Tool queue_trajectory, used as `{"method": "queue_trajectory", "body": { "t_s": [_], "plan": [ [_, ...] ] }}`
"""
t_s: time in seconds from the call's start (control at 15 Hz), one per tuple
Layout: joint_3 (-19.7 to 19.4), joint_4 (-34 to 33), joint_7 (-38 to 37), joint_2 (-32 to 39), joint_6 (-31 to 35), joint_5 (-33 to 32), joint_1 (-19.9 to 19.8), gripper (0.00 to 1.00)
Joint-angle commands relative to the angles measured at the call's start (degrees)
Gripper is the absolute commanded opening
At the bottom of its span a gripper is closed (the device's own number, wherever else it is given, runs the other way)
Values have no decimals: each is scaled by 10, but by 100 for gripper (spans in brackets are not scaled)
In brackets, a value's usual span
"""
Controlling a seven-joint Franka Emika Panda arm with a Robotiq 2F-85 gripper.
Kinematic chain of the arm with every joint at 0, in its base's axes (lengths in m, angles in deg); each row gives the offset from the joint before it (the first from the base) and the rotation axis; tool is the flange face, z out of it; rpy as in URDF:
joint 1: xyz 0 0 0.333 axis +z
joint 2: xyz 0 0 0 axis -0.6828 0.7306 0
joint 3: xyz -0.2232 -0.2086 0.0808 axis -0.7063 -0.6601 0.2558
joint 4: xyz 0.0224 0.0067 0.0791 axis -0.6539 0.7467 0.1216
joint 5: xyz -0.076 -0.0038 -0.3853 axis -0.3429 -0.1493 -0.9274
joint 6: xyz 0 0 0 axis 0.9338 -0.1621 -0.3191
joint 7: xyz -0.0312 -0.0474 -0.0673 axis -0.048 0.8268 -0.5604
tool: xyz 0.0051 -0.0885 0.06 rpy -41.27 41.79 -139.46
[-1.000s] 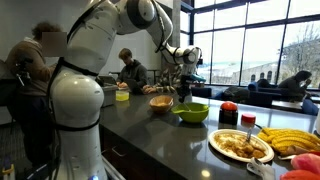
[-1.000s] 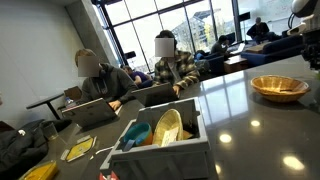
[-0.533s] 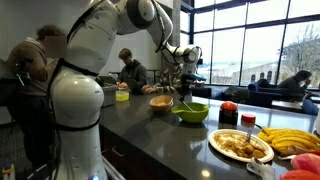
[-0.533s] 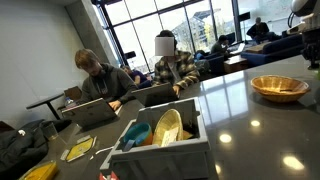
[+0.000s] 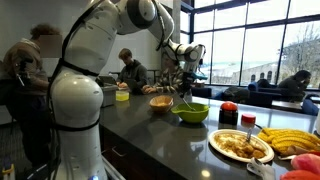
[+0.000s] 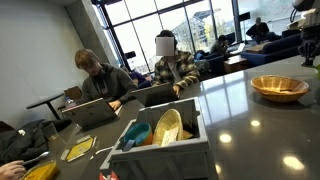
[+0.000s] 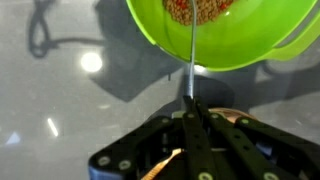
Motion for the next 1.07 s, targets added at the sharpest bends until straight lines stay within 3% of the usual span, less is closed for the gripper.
{"method": "queue_trajectory", "body": {
  "t_s": [0.0,0.33,0.6,1.0],
  "plan": [
    [17,-29,29,-4,-38,105,-38,1],
    [7,-66,32,8,-126,258,-88,1],
    [-27,-69,9,15,-206,351,-127,1],
    [-77,-37,45,-10,-138,385,-126,1]
  ]
}}
